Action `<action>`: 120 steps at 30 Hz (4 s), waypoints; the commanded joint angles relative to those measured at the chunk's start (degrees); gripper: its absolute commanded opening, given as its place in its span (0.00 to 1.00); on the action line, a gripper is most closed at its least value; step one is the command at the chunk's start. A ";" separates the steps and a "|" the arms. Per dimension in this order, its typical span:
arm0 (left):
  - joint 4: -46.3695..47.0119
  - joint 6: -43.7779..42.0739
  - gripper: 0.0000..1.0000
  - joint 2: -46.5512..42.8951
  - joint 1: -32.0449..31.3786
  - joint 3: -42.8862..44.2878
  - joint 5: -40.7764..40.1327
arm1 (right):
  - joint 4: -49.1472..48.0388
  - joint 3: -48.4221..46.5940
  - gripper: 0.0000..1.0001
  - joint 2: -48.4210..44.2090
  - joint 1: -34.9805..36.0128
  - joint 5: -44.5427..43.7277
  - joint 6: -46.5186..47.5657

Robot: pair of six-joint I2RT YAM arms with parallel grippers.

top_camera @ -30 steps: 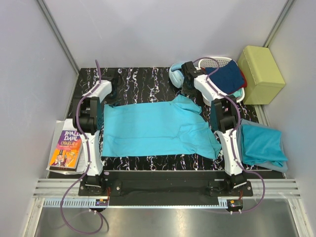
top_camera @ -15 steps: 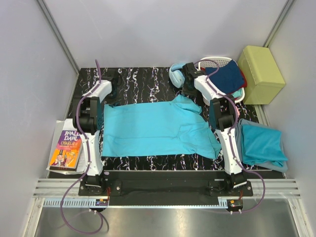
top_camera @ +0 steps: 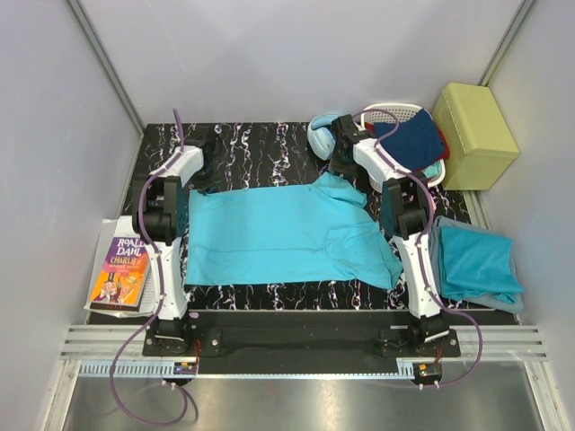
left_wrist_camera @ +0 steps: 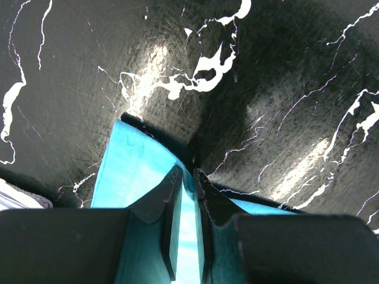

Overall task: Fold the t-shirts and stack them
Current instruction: Grap the side of the flattened tshirt furthest away from the robot with both arms, then fold the other side of the tshirt into a rectangle

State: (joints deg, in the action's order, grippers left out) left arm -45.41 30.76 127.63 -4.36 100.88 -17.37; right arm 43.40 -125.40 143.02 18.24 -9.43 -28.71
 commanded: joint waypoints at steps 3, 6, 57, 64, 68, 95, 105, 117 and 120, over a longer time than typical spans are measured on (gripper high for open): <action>-0.56 0.61 0.22 -1.25 0.58 -0.69 -0.48 | 1.87 3.15 0.56 -1.78 0.57 0.82 -0.03; -0.56 0.44 0.23 -1.07 0.49 -0.69 -0.30 | 1.87 3.41 0.55 -1.61 0.74 0.90 -0.12; -0.73 0.26 0.12 -6.78 -1.35 -1.21 -0.56 | -3.32 17.30 0.00 -21.90 4.44 -11.93 2.08; -1.35 0.70 0.07 -12.75 -2.23 -2.35 -1.09 | -3.58 21.77 0.00 -26.82 4.52 -13.24 2.25; -1.35 1.31 0.04 -17.32 -3.89 -4.20 -1.97 | -3.76 24.76 0.00 -30.69 4.79 -13.86 1.82; -6.18 6.41 0.00 -37.72 -12.86 -29.68 -9.26 | 3.71 47.71 0.00 -49.06 15.68 -16.50 -7.32; -7.94 8.35 0.00 -41.32 -15.06 -34.78 -9.53 | 6.09 55.34 0.00 -53.02 17.62 -15.27 -11.63; -8.29 8.35 0.11 -38.69 -15.50 -34.71 -11.37 | 1.35 55.54 0.18 -48.54 17.97 -11.23 -9.18; -8.21 7.65 0.22 -39.04 -15.77 -33.65 -11.99 | 0.37 54.57 0.23 -48.80 18.23 -10.43 -8.38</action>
State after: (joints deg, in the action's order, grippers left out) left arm -54.00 38.68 88.71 -19.75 64.31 -26.09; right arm 46.72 -67.68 93.95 35.70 -21.65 -38.37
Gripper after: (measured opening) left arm 0.187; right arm 0.206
